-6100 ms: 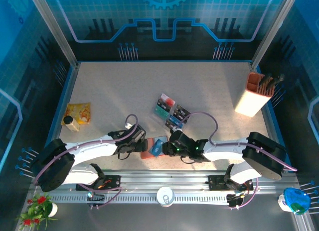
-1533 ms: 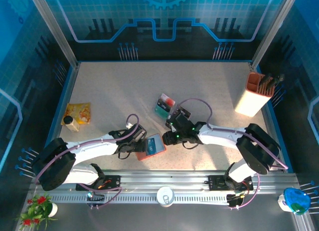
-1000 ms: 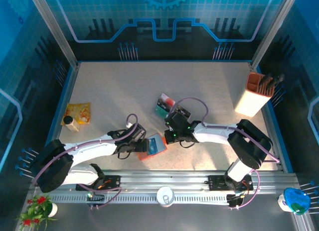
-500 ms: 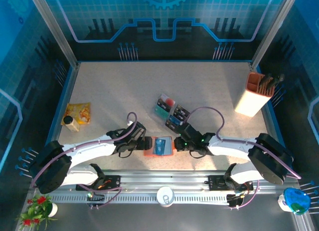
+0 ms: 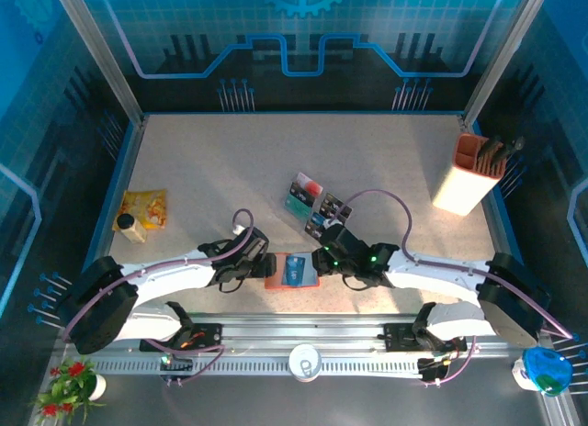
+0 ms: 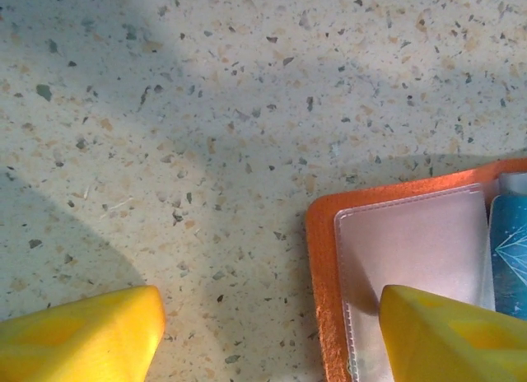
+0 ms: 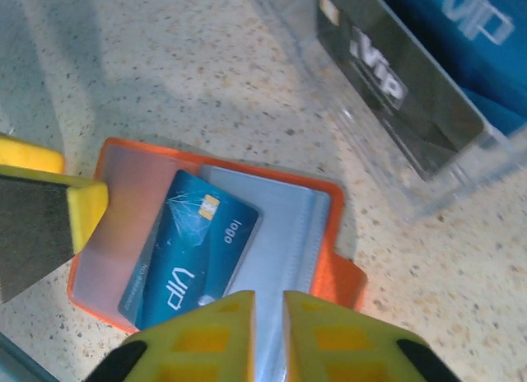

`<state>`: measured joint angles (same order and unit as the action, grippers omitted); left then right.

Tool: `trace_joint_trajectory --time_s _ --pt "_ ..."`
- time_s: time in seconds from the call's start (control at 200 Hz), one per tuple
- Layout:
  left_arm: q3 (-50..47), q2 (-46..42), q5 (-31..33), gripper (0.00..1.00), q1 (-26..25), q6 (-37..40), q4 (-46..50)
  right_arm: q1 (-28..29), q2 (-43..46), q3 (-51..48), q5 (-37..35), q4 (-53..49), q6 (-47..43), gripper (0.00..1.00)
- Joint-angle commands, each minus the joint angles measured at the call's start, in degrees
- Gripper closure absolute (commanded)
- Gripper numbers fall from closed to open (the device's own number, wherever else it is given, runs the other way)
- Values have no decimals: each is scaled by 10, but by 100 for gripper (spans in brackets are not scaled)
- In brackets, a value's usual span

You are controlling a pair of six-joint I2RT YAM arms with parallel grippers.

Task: Put the credit cards into the card holder
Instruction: Rotate the card holder at the bottom-center of the table, then insert the credit card into the card slot.

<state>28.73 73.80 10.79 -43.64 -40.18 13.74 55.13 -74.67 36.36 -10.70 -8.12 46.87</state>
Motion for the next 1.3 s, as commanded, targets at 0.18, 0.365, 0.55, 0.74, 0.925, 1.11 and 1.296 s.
trace_joint_trajectory --time_s 0.18,0.365,0.55,0.74,0.925,1.11,1.296 --pt "-9 32 -18 29 3 5 -11 19 -90 51 31 26 -25 96" --pt "-9 39 -19 30 3 7 -15 23 -140 74 43 36 -33 98" --pt "-8 44 -21 30 3 10 -19 24 -193 99 58 37 -42 98" --pt "-7 47 -21 31 3 12 -19 29 -240 126 75 34 -49 99" --pt "-8 49 -21 31 3 12 -20 38 -258 137 86 33 -51 99" --pt "-8 48 -21 31 3 13 -19 37 -209 130 77 34 -50 99" --pt "-2 33 -23 30 2 12 -10 24 -157 99 59 16 -53 98"
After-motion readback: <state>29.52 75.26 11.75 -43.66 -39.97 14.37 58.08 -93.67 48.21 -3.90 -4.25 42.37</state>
